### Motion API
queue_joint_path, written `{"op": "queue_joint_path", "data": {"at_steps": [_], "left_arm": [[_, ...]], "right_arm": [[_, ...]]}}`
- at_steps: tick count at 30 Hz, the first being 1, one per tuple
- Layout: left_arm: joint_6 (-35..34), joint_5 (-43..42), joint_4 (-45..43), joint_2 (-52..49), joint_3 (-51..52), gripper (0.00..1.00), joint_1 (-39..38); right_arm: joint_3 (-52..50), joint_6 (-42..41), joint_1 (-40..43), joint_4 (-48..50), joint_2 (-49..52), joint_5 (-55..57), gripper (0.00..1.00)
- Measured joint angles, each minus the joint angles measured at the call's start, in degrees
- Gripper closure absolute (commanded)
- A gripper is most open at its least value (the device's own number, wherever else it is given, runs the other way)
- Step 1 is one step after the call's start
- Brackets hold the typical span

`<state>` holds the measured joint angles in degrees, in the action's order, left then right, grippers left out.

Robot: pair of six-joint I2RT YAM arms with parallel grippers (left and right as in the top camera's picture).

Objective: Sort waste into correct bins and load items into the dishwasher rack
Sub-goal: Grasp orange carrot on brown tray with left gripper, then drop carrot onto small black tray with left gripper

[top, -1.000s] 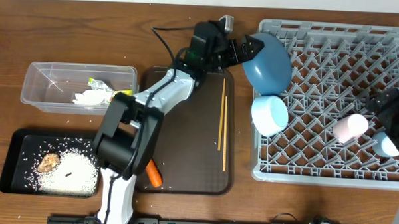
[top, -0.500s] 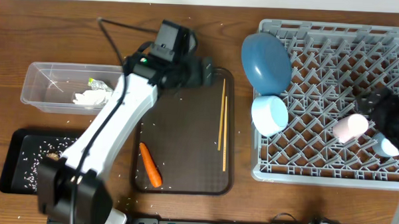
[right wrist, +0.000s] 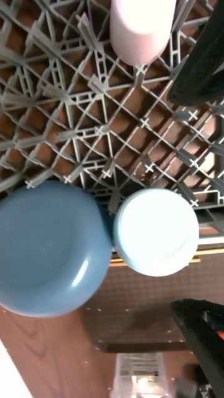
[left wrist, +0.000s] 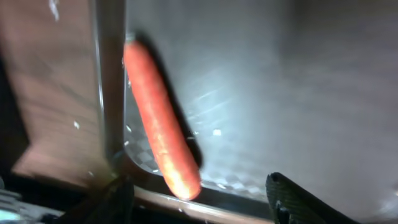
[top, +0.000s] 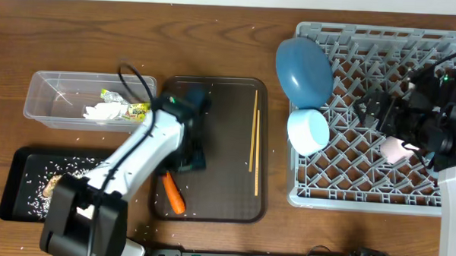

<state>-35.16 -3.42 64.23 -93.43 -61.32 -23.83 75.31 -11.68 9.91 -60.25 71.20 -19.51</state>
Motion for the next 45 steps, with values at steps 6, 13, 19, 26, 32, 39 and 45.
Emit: {"op": "queue_joint_path", "data": {"at_steps": [6, 13, 19, 26, 32, 39, 45], "left_arm": [[-5.5, 0.5, -9.3, 0.0, 12.7, 0.34, 0.2], [-7.5, -0.4, -15.2, 0.8, 15.5, 0.89, 0.3], [-7.5, 0.5, -12.5, 1.8, 16.0, 0.91, 1.2], [-7.5, 3.6, -6.4, 15.5, 16.2, 0.91, 9.9], [-5.9, 5.5, -4.0, 29.3, 16.2, 0.91, 24.0], [-5.3, 10.7, -8.5, 31.4, 17.1, 0.91, 43.1], [-5.2, 10.8, -16.3, 25.6, 18.8, 0.91, 57.1]], "right_arm": [[0.0, 0.2, -0.2, 0.1, 0.0, 0.0, 0.07], [0.0, 0.2, -0.2, 0.0, 0.0, 0.0, 0.07], [0.0, 0.2, -0.2, 0.1, 0.0, 0.0, 0.07], [0.0, 0.2, -0.2, 0.4, 0.0, 0.0, 0.07], [0.0, 0.2, -0.2, 1.0, 0.0, 0.0, 0.07], [0.0, 0.2, -0.2, 0.9, 0.0, 0.0, 0.07], [0.0, 0.2, -0.2, 0.7, 0.0, 0.0, 0.07]]}}
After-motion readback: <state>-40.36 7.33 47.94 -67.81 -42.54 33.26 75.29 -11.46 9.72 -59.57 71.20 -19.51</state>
